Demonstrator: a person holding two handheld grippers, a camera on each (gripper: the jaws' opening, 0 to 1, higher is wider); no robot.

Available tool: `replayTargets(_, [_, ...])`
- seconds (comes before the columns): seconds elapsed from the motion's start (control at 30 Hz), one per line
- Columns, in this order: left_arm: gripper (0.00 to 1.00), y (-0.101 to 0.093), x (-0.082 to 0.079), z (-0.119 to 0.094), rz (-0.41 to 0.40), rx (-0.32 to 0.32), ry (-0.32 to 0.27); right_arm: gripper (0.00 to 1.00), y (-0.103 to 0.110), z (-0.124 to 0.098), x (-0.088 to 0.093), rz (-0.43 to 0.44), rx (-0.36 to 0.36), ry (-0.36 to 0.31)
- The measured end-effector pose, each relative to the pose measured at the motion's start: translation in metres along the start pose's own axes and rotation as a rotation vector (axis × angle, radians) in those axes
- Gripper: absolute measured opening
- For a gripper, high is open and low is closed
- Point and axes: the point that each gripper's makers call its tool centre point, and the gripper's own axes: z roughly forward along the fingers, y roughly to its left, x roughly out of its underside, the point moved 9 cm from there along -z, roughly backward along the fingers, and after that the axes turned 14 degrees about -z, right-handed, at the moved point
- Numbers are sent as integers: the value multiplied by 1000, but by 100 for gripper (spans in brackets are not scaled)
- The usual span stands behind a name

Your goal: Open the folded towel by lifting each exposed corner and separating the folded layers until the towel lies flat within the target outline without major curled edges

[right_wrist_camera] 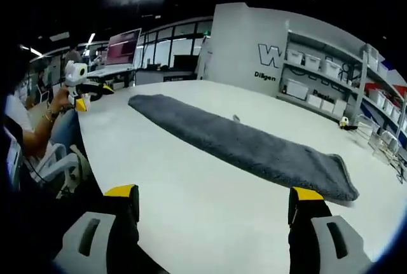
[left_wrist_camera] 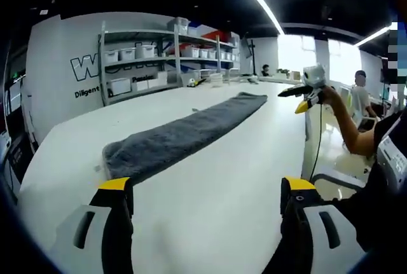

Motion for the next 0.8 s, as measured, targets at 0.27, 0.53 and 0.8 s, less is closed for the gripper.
replayTargets(0.27, [91,11,-7,4,-12,-24,-24,99,0,5,-2,-3,-6,-8])
replayTargets(0.53, [82,45,-24,12,-78,-81,-71,99,11,9,-4,-17,-31,-14])
replayTargets(0.8, [64,77,-45,27,-106,-149,-104,99,30,8,-8,-54,-70,-24])
